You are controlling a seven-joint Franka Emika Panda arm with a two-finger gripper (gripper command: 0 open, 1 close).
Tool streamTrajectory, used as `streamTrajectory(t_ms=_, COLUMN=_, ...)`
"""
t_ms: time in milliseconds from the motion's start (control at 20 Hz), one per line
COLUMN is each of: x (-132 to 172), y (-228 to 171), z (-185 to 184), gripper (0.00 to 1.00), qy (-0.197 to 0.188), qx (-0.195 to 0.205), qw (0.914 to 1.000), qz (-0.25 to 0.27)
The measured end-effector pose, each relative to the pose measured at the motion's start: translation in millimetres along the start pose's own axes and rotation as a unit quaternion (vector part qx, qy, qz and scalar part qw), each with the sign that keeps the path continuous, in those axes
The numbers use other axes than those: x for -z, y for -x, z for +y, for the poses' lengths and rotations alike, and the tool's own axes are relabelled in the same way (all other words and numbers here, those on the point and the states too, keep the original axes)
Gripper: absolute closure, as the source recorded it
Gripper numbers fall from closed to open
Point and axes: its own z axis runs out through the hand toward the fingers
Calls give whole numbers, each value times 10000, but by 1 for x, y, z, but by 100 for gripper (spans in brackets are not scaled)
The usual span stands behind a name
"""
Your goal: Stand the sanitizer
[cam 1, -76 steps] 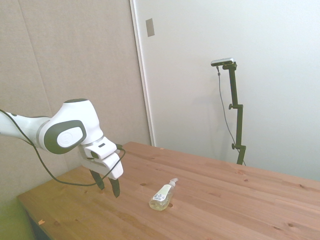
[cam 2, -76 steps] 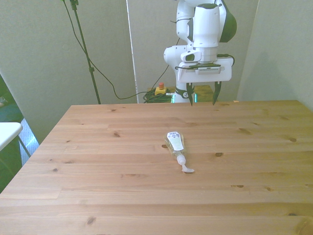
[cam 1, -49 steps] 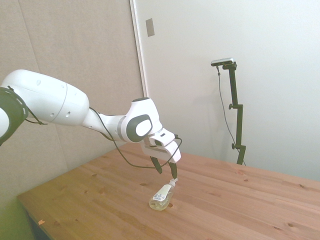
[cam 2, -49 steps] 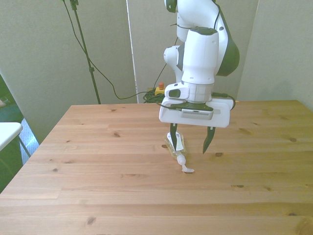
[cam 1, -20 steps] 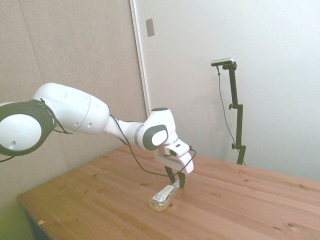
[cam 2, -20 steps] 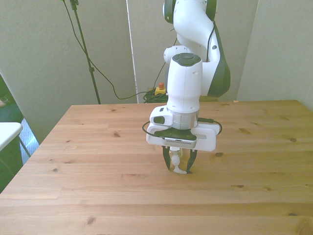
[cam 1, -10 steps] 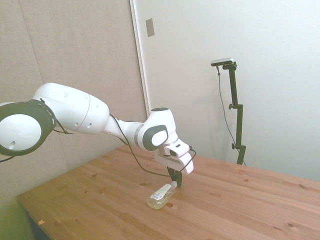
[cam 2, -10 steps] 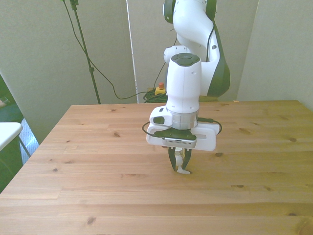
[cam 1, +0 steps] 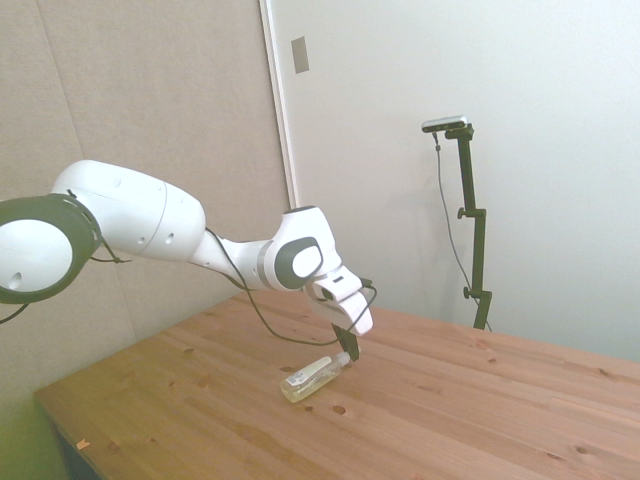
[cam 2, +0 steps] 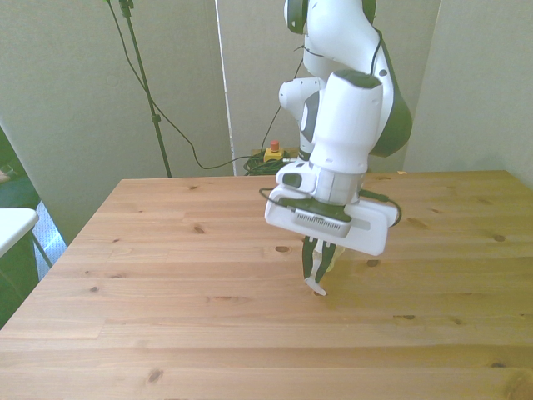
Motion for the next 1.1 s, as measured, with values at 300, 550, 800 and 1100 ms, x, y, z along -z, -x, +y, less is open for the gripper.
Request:
streamTrajectory(t_ms=300, x=79, y=10, z=14, gripper=100, qy=-733, qx=-524, qw=9892, qz=1159)
streamTrajectory(t_ms=550, x=102, y=7, z=29, gripper=100, qy=-1199, qx=-1060, qw=9639, qz=2129)
streamTrajectory(t_ms=800, x=97, y=5, z=30, gripper=100, qy=-1615, qx=-1598, qw=9273, qz=2974)
streamTrajectory(t_ms=1100, x=51, y=11, z=33, gripper=100, qy=-1688, qx=-2023, qw=8904, qz=3711)
